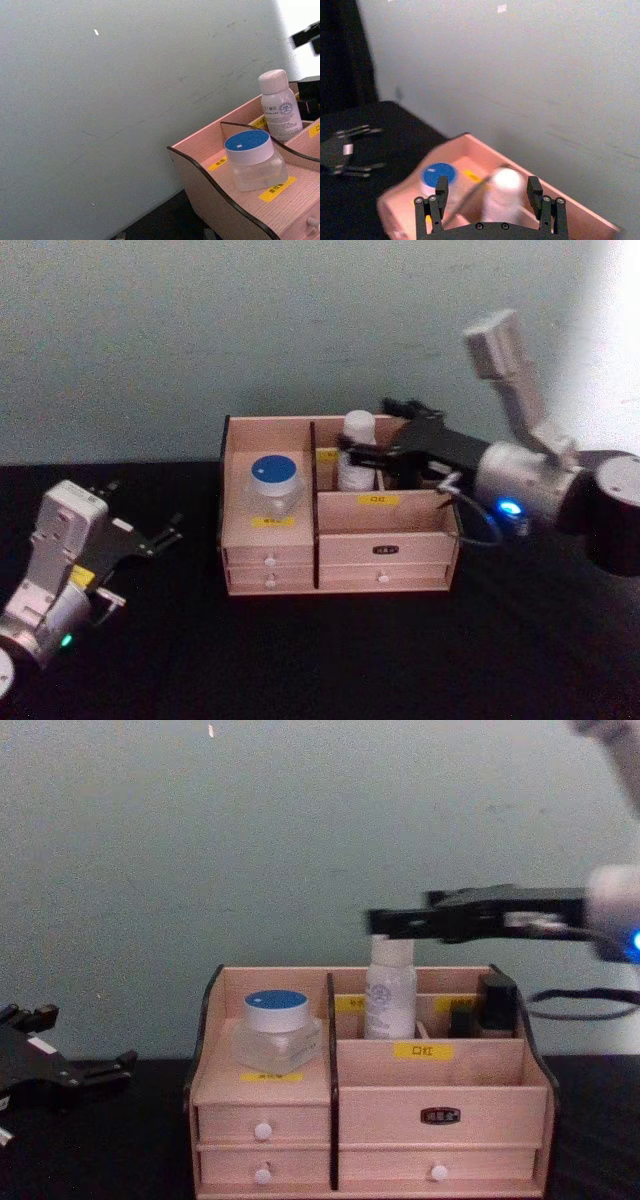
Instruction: Pick up the facial cleanser and watermelon frost from the table and place them into the tiered storage box.
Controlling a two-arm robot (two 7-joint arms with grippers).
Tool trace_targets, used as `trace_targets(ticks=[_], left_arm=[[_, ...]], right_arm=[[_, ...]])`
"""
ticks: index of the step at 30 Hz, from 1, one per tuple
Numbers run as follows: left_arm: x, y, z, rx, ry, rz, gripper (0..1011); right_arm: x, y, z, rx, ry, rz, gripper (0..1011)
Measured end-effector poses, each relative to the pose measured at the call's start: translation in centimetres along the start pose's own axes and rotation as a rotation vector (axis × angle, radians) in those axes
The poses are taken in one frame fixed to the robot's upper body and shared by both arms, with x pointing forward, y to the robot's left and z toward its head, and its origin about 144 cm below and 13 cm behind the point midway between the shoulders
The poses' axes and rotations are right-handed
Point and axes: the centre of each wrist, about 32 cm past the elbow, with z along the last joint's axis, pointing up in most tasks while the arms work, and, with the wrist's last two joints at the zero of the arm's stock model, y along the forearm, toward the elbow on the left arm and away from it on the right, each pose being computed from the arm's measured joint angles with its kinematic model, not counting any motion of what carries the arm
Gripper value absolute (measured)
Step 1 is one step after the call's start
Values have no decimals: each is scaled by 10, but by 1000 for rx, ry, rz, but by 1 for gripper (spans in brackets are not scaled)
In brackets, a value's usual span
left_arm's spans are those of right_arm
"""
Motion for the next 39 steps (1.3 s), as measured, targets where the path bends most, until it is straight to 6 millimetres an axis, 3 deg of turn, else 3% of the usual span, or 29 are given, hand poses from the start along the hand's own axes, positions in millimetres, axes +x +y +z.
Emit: trace_targets(ticks=[7,14,26,39], left_arm=[[0,0,0,0,0,0,1001],[0,0,0,0,0,0,1001],[0,0,0,0,0,0,1001],[0,0,0,0,0,0,1001]], right_arm=[[7,-45,-17,55,23,-157,1002],[-1,-66,-41,83,35,-321,1002],[-21,-66,-83,112,72,-517,1002],[-28,-58,-110,60,122,-590,1002]])
